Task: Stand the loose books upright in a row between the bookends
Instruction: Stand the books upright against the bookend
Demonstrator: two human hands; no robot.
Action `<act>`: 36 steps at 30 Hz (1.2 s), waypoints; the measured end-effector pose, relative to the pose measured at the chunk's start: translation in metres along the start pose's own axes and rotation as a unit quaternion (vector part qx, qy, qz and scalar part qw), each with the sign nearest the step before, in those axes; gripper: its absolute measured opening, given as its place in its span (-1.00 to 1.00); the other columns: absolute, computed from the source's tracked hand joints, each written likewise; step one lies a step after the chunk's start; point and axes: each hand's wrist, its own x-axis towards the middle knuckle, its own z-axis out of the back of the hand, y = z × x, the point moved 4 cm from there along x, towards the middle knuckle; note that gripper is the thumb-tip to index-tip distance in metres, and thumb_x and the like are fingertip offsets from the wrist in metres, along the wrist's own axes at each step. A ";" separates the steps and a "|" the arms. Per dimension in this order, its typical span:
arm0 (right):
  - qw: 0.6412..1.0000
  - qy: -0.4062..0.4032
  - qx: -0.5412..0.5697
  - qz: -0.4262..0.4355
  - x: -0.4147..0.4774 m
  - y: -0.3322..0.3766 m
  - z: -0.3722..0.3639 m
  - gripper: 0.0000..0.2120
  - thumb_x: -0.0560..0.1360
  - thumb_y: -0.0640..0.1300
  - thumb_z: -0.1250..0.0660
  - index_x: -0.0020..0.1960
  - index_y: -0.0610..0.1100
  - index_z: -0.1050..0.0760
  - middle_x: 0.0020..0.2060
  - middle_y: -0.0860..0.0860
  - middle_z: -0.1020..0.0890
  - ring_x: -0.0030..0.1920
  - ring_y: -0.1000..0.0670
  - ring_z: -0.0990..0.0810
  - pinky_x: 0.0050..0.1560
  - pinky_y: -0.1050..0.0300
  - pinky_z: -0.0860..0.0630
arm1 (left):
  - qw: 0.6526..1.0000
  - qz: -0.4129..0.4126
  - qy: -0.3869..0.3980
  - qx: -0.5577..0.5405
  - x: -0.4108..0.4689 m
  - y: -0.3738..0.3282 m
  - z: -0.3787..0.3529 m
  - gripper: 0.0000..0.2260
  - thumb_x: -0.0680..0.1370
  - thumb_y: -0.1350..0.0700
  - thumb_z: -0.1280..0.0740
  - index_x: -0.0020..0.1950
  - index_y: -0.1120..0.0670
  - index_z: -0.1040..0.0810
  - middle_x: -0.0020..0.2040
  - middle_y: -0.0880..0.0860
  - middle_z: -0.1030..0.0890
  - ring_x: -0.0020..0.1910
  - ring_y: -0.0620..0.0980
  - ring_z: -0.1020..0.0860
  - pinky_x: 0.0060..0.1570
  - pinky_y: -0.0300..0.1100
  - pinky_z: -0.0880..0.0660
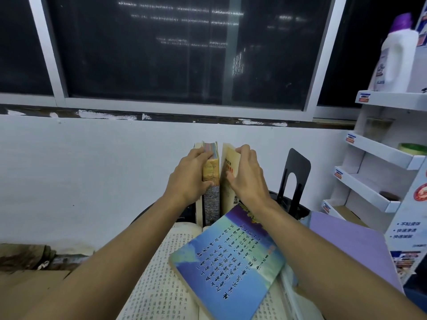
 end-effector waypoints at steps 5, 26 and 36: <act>0.999 0.044 -0.016 0.008 0.002 -0.002 0.006 -0.54 0.55 -0.16 -0.43 0.29 -0.10 -0.22 0.19 -0.11 -0.43 0.04 -0.24 -0.57 -0.02 -0.18 -0.58 | 1.000 0.003 0.001 0.003 -0.001 -0.001 0.001 -0.25 0.45 0.07 -0.57 0.58 -0.01 -0.31 0.56 -0.07 -0.27 0.50 0.05 -0.31 0.36 0.06 -0.41; 0.966 0.236 0.078 0.068 0.006 -0.008 0.004 -0.13 0.49 -0.31 -0.49 0.56 0.17 -0.07 0.02 0.16 -0.46 0.01 0.08 -0.60 -0.09 0.33 -0.51 | 1.000 -0.009 0.001 0.002 0.000 -0.004 -0.001 -0.26 0.45 0.08 -0.57 0.57 -0.01 -0.33 0.55 -0.07 -0.29 0.49 0.03 -0.33 0.36 0.05 -0.42; 0.969 0.210 0.108 0.077 -0.002 -0.015 -0.014 -0.17 0.47 -0.34 -0.49 0.52 0.10 -0.11 0.29 -0.02 -0.48 0.07 0.06 -0.64 0.10 0.12 -0.63 | 1.000 -0.016 -0.003 0.004 0.000 -0.001 -0.002 -0.26 0.44 0.08 -0.58 0.56 -0.03 -0.34 0.54 -0.05 -0.30 0.48 0.03 -0.35 0.38 0.05 -0.40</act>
